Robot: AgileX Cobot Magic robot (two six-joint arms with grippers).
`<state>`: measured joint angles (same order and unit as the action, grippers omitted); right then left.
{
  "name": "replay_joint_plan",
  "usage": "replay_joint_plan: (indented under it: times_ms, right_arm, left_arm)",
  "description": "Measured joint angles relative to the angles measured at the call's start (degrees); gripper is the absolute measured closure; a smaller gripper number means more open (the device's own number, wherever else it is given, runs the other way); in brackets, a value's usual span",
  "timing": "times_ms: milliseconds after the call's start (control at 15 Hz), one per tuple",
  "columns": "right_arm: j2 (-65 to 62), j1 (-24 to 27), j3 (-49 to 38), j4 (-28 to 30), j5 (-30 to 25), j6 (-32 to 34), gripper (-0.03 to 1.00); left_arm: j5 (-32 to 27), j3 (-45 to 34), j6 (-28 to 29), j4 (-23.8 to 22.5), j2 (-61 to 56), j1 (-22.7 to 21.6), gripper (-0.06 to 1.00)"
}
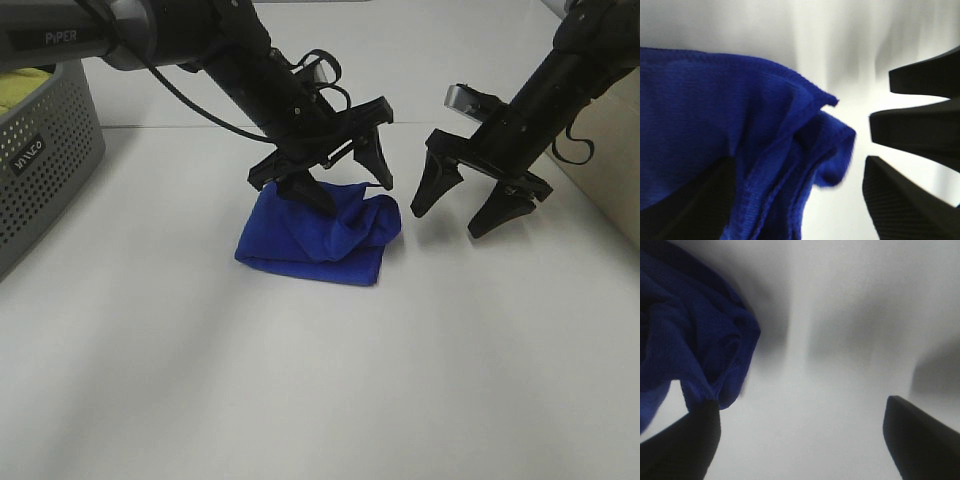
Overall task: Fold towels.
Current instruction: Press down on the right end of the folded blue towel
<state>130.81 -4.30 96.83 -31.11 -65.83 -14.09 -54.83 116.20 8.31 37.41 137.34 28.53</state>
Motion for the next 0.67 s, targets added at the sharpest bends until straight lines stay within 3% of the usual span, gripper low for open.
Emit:
replay_joint_plan:
  times_ms: [267,467,667]
  right_arm:
    - [-2.5,0.0,0.0,-5.4,-2.3,-2.5,0.12]
    - [-6.4,-1.3,0.0,-15.8,-3.2,-5.6,0.12]
    - [-6.6,-7.7,0.0,-26.0,-2.1,-11.2,0.12]
  left_arm:
    - [0.5,2.3,-7.3,0.0,-4.1,-1.8,0.22]
    - [0.1,2.5,-8.3,-8.1,-8.0,-7.8,0.22]
    - [-1.5,2.5,-8.3,-12.2,-8.4,-12.5,0.22]
